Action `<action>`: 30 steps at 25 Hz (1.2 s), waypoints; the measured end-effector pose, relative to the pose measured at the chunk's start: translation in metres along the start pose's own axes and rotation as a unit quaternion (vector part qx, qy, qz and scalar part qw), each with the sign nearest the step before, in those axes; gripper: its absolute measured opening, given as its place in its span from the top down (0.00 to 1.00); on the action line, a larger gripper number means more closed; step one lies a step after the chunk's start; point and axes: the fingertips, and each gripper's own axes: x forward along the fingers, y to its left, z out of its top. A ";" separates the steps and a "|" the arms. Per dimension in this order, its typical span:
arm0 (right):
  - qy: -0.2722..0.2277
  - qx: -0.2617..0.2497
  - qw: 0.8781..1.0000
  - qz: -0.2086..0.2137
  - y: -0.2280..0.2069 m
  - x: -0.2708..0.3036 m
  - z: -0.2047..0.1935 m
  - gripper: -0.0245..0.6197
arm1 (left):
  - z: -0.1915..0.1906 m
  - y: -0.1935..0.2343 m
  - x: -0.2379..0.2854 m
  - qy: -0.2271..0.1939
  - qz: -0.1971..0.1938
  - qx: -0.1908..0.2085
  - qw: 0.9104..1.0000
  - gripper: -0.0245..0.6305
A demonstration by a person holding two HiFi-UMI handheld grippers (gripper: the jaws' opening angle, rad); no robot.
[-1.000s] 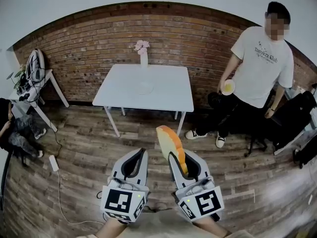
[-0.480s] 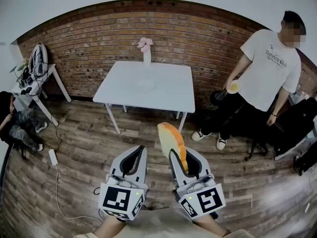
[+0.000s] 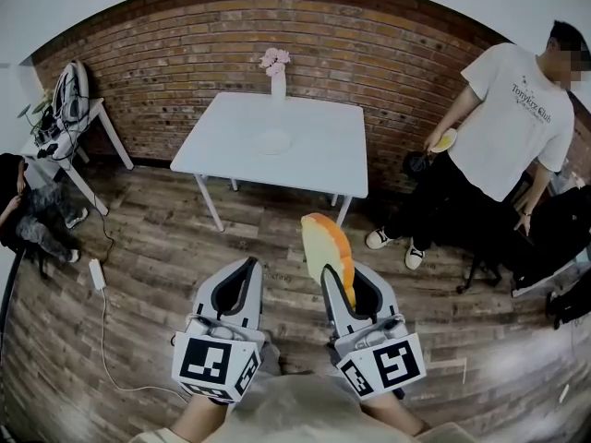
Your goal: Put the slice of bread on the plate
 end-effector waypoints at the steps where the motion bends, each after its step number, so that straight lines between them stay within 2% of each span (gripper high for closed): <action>1: 0.001 0.000 1.000 0.002 -0.002 0.004 -0.001 0.81 | 0.000 0.002 0.004 0.000 0.002 0.000 1.000 0.95; 9: -0.008 -0.006 1.000 0.005 -0.018 0.043 -0.012 0.81 | -0.007 0.029 0.040 -0.007 0.005 0.004 1.000 0.95; 15: -0.014 -0.012 1.000 -0.003 -0.039 0.099 -0.027 0.81 | -0.020 0.064 0.094 -0.007 -0.006 0.004 1.000 0.95; 30: 0.014 -0.004 0.999 -0.051 -0.134 0.355 -0.037 0.81 | 0.019 0.222 0.327 0.016 -0.051 0.008 0.999 0.95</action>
